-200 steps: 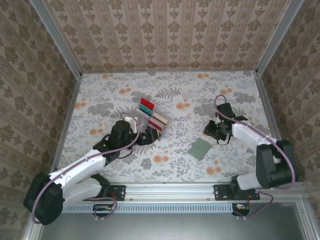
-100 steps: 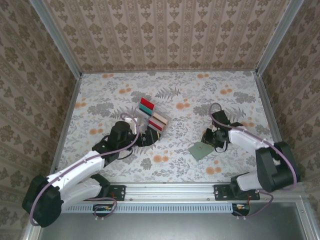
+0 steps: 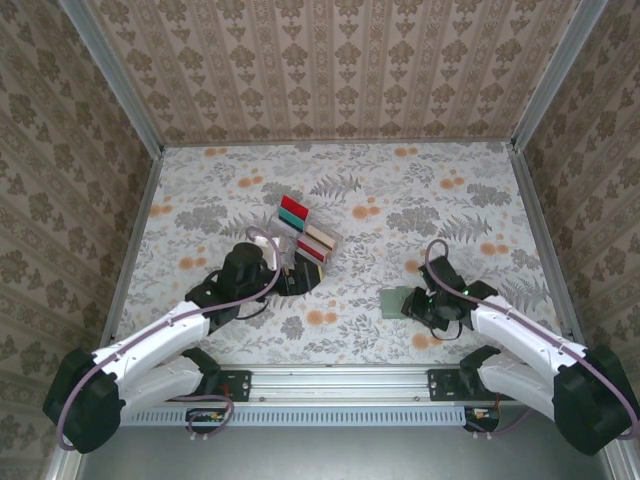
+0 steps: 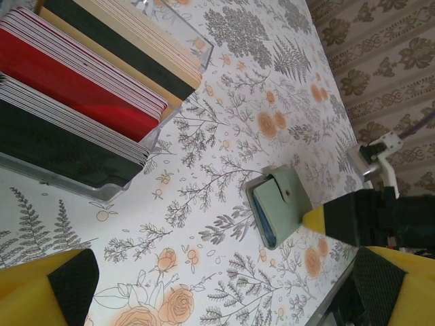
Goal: Put the credit cards into the card holder
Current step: Rotate the card holder at the bottom-center of the table.
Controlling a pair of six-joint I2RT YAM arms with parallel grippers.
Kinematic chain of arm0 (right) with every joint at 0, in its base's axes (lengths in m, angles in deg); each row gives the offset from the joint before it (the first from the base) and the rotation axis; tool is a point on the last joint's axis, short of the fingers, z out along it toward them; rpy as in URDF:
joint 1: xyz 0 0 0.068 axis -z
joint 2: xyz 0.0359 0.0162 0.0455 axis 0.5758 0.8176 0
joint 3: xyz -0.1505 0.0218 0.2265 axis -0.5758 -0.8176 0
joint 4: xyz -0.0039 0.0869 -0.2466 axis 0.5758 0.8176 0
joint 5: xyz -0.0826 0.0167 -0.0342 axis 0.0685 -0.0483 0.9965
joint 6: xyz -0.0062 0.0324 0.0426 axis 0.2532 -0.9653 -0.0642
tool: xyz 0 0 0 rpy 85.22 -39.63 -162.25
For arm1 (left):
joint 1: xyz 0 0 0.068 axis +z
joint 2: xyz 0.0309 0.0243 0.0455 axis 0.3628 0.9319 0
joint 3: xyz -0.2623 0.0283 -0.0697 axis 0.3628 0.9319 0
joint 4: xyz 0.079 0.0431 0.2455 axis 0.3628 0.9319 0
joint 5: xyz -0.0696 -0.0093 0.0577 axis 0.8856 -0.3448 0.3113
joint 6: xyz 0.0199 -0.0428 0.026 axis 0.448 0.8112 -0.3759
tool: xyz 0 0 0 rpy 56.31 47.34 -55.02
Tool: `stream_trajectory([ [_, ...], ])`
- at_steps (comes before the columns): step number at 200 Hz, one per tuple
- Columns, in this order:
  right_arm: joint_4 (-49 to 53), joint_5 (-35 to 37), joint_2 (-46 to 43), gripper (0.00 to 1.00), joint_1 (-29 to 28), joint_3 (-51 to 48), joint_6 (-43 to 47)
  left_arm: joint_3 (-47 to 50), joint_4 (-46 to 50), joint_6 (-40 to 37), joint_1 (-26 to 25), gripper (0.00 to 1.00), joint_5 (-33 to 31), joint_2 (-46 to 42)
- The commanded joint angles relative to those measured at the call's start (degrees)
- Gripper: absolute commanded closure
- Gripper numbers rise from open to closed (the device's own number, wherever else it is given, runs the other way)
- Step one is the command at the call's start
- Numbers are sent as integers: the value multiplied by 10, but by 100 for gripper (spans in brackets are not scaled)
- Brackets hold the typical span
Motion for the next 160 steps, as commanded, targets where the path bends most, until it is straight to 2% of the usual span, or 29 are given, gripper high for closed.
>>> stream_trajectory([
  [1,-17,15,0,67,-39,-10,-54,-14,3,-12,-9,0,6,-4],
  [31,41,100,2,66,-52,52,-32,-20,5,-12,-14,0,3,3],
  [52,59,146,10,67,-7,74,-7,-27,14,-17,-18,0,1,7],
  [76,36,118,25,69,81,63,29,-29,19,-16,-21,0,-3,9],
  [94,34,108,45,69,109,67,52,-30,17,-15,-23,0,-7,14],
  [129,13,69,93,70,107,51,49,-36,15,-16,-27,0,-6,29],
  [160,4,52,100,71,67,37,26,-42,11,-16,-30,0,-6,42],
])
